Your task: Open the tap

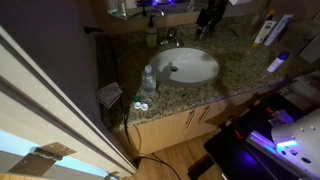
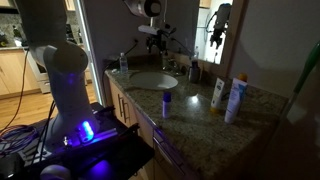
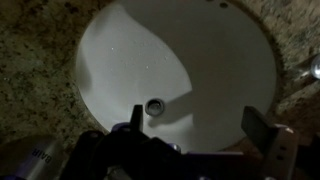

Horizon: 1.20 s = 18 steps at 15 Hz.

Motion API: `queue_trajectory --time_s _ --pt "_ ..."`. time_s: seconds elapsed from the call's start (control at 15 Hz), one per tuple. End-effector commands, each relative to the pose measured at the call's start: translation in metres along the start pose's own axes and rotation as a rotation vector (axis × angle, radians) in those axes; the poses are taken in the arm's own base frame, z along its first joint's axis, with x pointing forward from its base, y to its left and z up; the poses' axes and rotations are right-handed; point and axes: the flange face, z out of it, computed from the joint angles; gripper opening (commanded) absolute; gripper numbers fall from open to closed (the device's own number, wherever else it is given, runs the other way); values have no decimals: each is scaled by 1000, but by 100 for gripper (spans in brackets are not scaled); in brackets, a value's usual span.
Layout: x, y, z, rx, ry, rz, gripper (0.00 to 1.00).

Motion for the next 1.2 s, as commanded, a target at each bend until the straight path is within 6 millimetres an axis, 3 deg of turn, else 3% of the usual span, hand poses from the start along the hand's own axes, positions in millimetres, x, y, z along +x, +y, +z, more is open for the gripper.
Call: queue_trajectory --time_s 0.0,0.2,0.33,0.67,0.87,1.13 --pt "11 -6 9 -4 14 55 100" --pt "30 -8 20 -6 24 123 100" --pt "34 -7 40 -42 -7 134 100" --pt "76 5 72 -74 101 262 100" --pt "103 15 75 -67 200 327 100" --pt "123 14 61 -33 322 338 100"
